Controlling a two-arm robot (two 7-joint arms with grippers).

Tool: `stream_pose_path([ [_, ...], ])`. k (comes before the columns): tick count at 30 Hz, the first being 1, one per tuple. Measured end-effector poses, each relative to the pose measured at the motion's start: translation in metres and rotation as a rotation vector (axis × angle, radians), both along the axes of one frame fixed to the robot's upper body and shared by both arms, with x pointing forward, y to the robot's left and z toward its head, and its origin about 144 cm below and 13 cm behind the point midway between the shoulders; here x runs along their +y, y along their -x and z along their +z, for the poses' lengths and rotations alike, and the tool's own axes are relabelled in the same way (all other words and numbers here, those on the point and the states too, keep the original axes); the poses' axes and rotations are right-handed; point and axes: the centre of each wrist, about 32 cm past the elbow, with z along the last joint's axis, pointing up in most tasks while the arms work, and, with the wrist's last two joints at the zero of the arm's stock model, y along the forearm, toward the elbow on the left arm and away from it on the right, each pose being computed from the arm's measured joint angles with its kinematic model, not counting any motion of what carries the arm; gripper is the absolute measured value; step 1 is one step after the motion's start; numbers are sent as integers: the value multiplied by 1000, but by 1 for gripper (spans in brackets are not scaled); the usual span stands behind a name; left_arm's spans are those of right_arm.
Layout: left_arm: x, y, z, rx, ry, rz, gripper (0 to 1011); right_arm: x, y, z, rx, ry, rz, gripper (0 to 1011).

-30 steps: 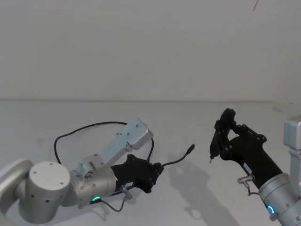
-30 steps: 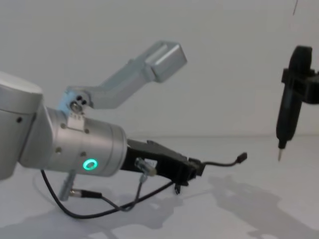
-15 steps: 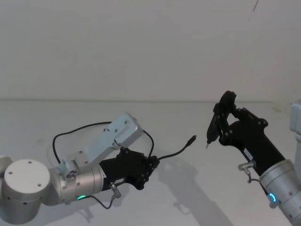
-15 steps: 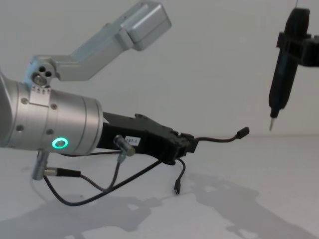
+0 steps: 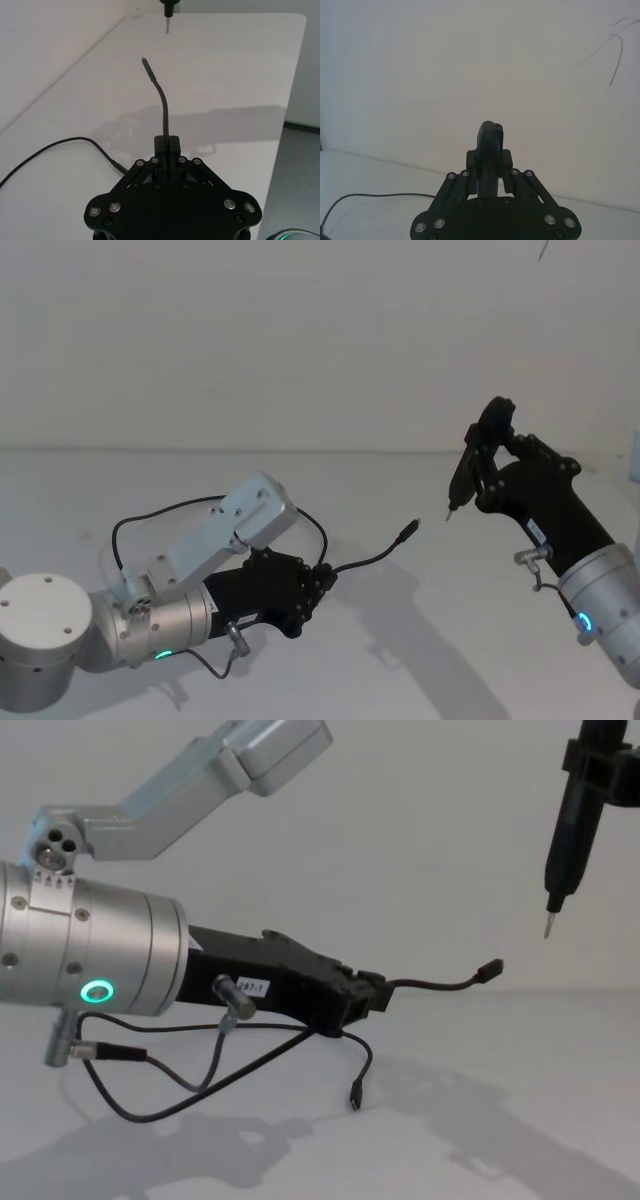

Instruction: Pick up the data cable with the one hand.

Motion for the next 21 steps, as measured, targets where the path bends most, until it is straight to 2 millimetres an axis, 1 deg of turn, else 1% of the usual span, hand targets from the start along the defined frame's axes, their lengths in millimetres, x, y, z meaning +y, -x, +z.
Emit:
stream_pose_path([
  [11, 1, 2, 2, -7, 1, -5, 35, -3, -20, -7, 13, -5, -10, 279],
  [21, 2, 3, 3, -10, 0, -7, 35, -2, -33, -12, 20, -10, 1, 279],
])
